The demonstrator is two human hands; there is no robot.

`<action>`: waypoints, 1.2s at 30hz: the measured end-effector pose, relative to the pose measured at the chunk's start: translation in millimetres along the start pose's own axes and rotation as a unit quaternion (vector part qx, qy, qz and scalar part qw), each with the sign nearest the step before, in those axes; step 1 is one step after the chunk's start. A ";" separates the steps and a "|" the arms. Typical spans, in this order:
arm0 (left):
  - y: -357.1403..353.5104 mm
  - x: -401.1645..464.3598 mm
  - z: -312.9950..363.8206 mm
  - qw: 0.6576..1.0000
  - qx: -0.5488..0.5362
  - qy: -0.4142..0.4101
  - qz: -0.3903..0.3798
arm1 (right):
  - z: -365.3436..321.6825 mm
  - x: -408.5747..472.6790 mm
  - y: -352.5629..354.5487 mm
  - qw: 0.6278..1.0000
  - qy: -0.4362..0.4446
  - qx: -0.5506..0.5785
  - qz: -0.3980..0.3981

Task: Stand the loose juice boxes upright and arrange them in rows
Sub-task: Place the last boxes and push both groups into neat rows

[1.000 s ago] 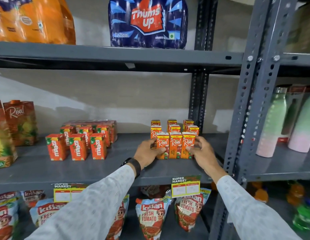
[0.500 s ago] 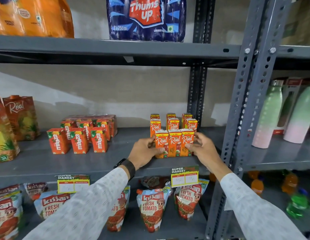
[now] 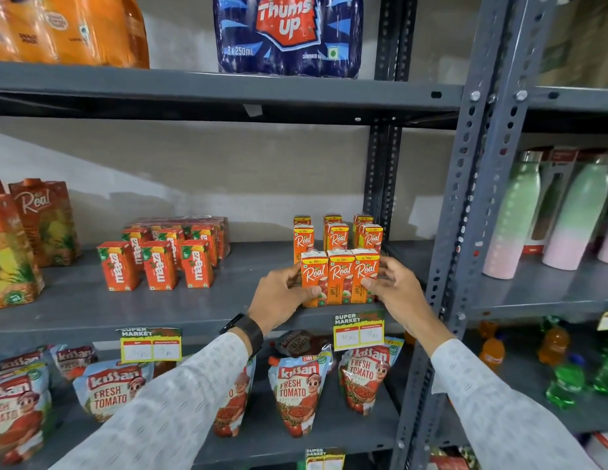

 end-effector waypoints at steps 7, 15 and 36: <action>-1.0 -8.9 1.0 1.000 0.006 0.006 0.010 | -8.8 -11.8 0.9 0.997 0.019 -0.062 0.035; 43.7 -32.0 1.6 0.994 0.011 -0.048 0.098 | -75.5 -21.8 -29.8 0.942 0.232 -0.199 0.139; 338.0 -26.2 -149.8 0.969 0.014 0.076 0.233 | -86.0 24.0 -319.0 0.996 0.021 -0.090 -0.013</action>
Point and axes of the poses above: each hand's wrist, its own x-axis towards the middle knuckle, its own y-axis out of the back of the hand, z = x × y, the point moved 2 cm from there along x, towards the middle knuckle, and after that the axes turned 12 degrees about y, right-handed, at the moved point
